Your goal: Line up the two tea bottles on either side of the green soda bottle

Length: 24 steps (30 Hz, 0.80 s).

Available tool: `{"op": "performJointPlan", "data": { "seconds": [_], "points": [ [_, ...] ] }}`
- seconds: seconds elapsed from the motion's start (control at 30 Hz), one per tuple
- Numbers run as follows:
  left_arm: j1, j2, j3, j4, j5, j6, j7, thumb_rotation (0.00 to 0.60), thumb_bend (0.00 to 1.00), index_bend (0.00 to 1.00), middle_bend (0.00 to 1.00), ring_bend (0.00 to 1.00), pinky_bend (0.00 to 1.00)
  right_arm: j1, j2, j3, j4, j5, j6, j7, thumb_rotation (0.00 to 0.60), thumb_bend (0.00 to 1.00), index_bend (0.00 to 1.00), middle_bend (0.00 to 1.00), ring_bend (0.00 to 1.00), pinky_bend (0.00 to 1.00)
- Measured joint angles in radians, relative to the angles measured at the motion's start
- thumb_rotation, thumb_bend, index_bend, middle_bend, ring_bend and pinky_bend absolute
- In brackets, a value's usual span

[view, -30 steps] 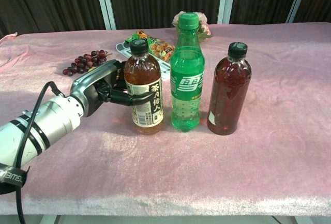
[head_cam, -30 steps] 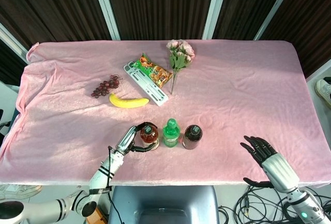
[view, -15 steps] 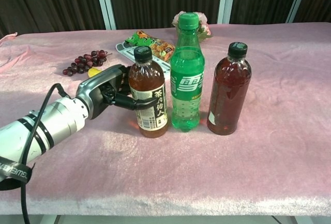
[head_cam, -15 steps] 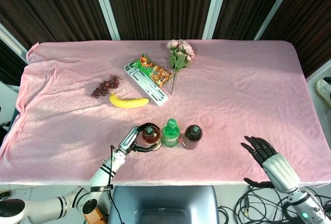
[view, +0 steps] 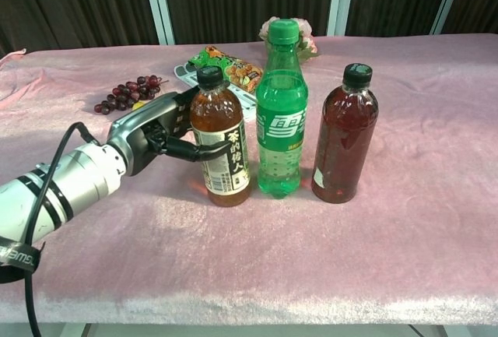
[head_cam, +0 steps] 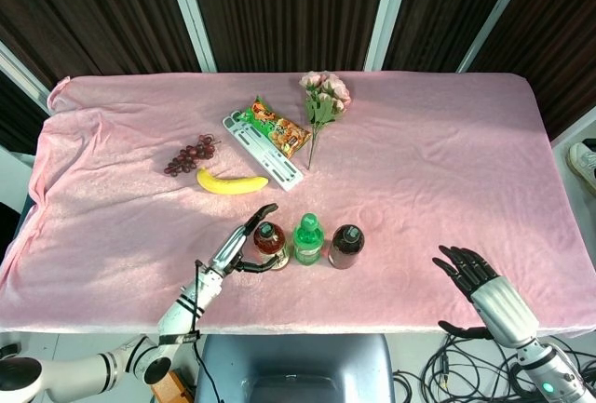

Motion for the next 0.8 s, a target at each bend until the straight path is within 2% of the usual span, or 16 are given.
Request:
{"op": "performJointPlan", "data": {
  "seconds": [0.13,0.3,0.43,0.5,0.6,0.67,0.8],
  "points": [
    [0.011,0.016,0.012,-0.015,0.029,0.041,0.006,0.600,0.30,0.00,0.00,0.00,0.06,0.000,-0.001,0.001,0.001,0.001,-0.002,-0.005,0.600,0.29,0.00,0.00,0.01,0.21],
    [0.052,0.075,0.042,-0.050,0.083,0.142,0.035,0.600,0.29,0.00,0.00,0.00,0.05,-0.004,0.000,0.004,-0.002,0.004,0.002,-0.014,0.600,0.29,0.00,0.00,0.00,0.21],
    [0.106,0.183,0.089,-0.076,0.141,0.243,0.070,0.600,0.29,0.00,0.00,0.00,0.01,-0.015,0.008,0.008,-0.011,0.011,0.015,-0.035,0.600,0.29,0.00,0.00,0.00,0.19],
    [0.145,0.264,0.117,-0.080,0.163,0.302,0.128,0.600,0.30,0.00,0.00,0.00,0.00,-0.024,0.012,0.013,-0.016,0.024,0.018,-0.057,0.600,0.29,0.00,0.00,0.00,0.14],
    [0.210,0.371,0.149,-0.103,0.158,0.347,0.284,0.600,0.32,0.00,0.00,0.00,0.00,-0.041,0.021,0.028,-0.040,0.073,0.012,-0.127,0.600,0.29,0.00,0.00,0.00,0.09],
    [0.270,0.429,0.167,-0.144,0.128,0.375,0.437,0.600,0.32,0.00,0.00,0.00,0.00,-0.055,0.023,0.048,-0.066,0.128,0.009,-0.202,0.600,0.29,0.00,0.00,0.00,0.07],
    [0.383,0.498,0.192,-0.208,0.093,0.462,0.718,0.600,0.33,0.00,0.00,0.00,0.00,-0.086,0.009,0.106,-0.114,0.239,0.021,-0.373,0.600,0.29,0.00,0.00,0.00,0.07]
  ]
}}
